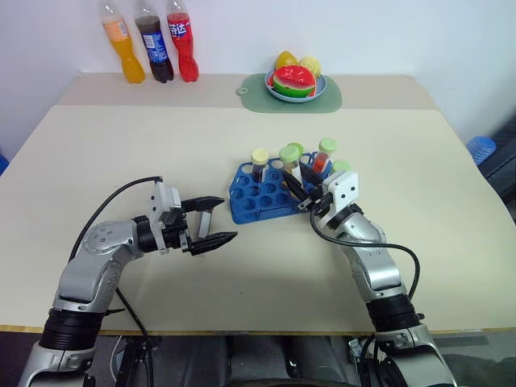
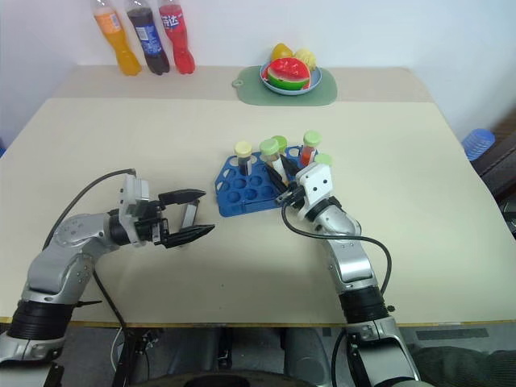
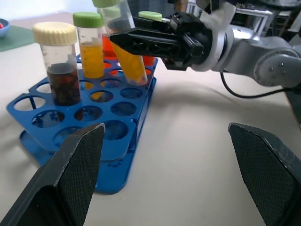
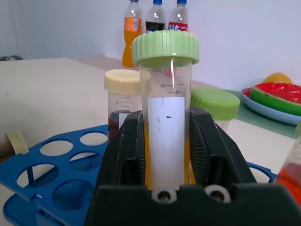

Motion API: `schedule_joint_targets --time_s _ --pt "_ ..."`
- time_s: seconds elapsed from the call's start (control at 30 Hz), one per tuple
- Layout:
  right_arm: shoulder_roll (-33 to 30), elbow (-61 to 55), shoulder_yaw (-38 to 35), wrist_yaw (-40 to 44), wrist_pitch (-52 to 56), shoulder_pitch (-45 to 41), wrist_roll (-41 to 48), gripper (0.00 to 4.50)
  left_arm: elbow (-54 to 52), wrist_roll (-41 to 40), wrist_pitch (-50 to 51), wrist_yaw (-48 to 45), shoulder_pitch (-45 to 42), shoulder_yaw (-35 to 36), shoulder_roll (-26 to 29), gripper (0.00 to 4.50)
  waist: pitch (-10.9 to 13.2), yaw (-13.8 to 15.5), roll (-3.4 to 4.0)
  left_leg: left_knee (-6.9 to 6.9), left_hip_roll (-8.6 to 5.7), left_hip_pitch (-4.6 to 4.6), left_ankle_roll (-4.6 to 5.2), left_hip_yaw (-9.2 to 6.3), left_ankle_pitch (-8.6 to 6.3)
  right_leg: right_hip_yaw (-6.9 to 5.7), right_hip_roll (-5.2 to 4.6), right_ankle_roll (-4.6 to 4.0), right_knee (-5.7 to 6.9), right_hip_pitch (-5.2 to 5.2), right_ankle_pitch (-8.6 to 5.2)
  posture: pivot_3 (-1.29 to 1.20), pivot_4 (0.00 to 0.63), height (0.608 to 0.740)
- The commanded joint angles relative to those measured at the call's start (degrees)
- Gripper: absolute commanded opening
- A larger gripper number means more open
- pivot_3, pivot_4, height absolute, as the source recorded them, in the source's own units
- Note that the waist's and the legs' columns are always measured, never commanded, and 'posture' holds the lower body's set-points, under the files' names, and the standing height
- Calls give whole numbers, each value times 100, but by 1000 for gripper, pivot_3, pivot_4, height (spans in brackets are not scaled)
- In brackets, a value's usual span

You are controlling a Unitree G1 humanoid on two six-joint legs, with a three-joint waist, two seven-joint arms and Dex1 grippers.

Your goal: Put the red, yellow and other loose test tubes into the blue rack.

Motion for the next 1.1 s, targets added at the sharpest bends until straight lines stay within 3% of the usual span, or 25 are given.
schedule_joint_targets --time_s 0.03,0.17,0.27,0.4,0.43,0.57,0.67,0.73,0.87,0.93,0.97,1.1 --pt "115 301 -97 -127 -299 -6 -55 808 -232 -78 -18 46 -7 151 40 4347 0 -10 0 0 0 1 0 0 0 0 0 0 1 0 0 0 150 740" --pt "216 565 -132 -118 -557 -39 26 808 -218 -85 4 68 -73 128 15 4347 0 -21 1 0 1 3 0 0 0 0 1 0 2 2 0 0 150 740" --pt "200 496 -189 -19 -633 58 206 2145 -218 -100 17 70 -90 122 14 4347 -1 -20 1 0 1 5 0 -1 0 0 1 0 3 3 0 0 150 740" --pt "61 302 -254 -115 -789 240 5 4314 -264 -234 161 196 -153 165 -63 4347 1 -10 2 -1 1 1 0 0 0 0 0 0 2 0 0 0 150 740" --pt "-30 139 -274 -107 -755 333 -28 4458 -305 -336 271 315 -174 229 -112 4347 1 -8 4 -2 1 1 0 0 0 0 0 0 2 0 1 0 150 740" --pt "-582 -848 -369 66 -370 826 -55 4458 -763 -702 954 1440 -149 591 -407 4347 1 12 3 -2 -3 -2 0 -3 0 -1 -9 4 2 0 2 0 150 740" --pt "-1132 -1748 -427 406 259 1358 203 4458 -1208 -659 1715 2395 -49 819 -305 4347 1 3 2 -1 -5 -1 0 -3 0 -1 -11 15 2 1 8 0 150 740" --pt "-1603 -2448 -602 735 740 1880 540 4458 -1612 -932 2789 3141 -52 1068 -85 4347 1 4 2 -2 -4 0 0 -6 0 -2 -8 16 3 1 8 0 150 740" --pt "-2510 -3406 -1113 1409 1384 2741 1275 4458 -1769 -1390 6293 4516 -868 1511 314 4347 4 9 -4 -4 -4 6 0 -13 -1 -6 -5 20 5 7 5 0 150 740" --pt "-2815 -3639 -1341 1658 1636 2910 1576 4458 -1670 -1521 7176 4751 -1374 1838 64 4347 5 6 -7 5 -4 8 0 -17 0 -7 1 7 3 12 -3 0 150 740" --pt "-2906 -3719 -1392 1724 1723 2945 1648 4458 -1622 -1604 7390 4845 -1517 1968 -17 4347 4 7 -10 7 -4 9 -1 -17 0 -6 1 6 2 15 -3 0 150 740" --pt "-3433 -3973 -1678 2290 2032 2927 2093 4458 -440 -3176 7564 5828 -2006 1538 635 4347 6 -20 -18 1 -3 17 -1 -18 0 -5 5 8 3 17 -2 0 150 740"
